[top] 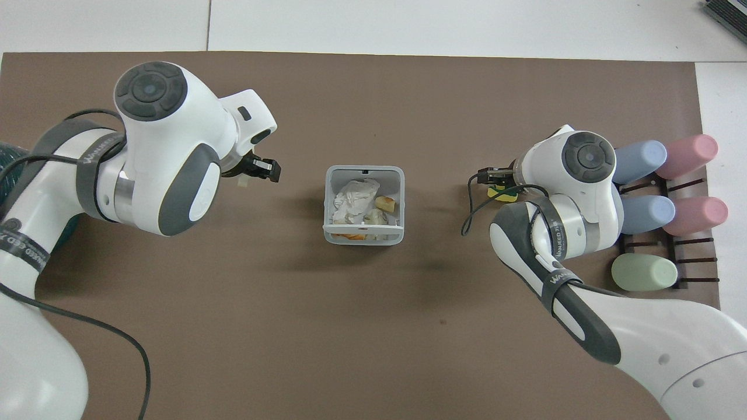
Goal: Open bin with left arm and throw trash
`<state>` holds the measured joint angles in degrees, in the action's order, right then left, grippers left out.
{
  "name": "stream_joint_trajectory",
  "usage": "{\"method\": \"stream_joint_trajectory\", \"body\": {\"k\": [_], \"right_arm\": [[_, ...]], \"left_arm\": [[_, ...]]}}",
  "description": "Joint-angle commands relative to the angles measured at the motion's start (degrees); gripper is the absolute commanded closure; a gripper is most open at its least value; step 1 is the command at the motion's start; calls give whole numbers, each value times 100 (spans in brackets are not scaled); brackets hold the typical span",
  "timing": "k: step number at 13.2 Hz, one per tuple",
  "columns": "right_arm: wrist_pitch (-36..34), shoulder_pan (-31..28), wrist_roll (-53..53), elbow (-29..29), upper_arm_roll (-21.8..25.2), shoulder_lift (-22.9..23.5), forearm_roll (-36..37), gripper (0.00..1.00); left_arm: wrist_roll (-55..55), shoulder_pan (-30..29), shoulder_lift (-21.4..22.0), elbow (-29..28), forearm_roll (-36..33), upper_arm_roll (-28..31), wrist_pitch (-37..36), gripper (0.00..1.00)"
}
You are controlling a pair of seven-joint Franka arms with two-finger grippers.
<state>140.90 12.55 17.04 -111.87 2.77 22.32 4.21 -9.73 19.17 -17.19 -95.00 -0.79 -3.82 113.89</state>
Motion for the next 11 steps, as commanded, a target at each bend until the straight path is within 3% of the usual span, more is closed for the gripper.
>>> {"method": "stream_joint_trajectory", "body": {"k": [1,3,4,6,11], "right_arm": [[95,-112,-77,-133,-75,-9,150,9],[60,-121,-51,-116,-75,-9,150,79],[60,-121,-16,-90,-75,-9,150,97],[-105,-121,71,15,-84,-96,133,100],[-1274,-95,98,692,-93,-377,45,100]], "left_arm": [[-870,455,-83,184,254,92,-78,100],[-1424,780,-83,184,368,92,219,100],[-1583,912,-83,149,456,83,482,100],[-1873,1097,-92,96,571,75,774,100],[-1945,1388,-92,-71,703,74,1021,99]]}}
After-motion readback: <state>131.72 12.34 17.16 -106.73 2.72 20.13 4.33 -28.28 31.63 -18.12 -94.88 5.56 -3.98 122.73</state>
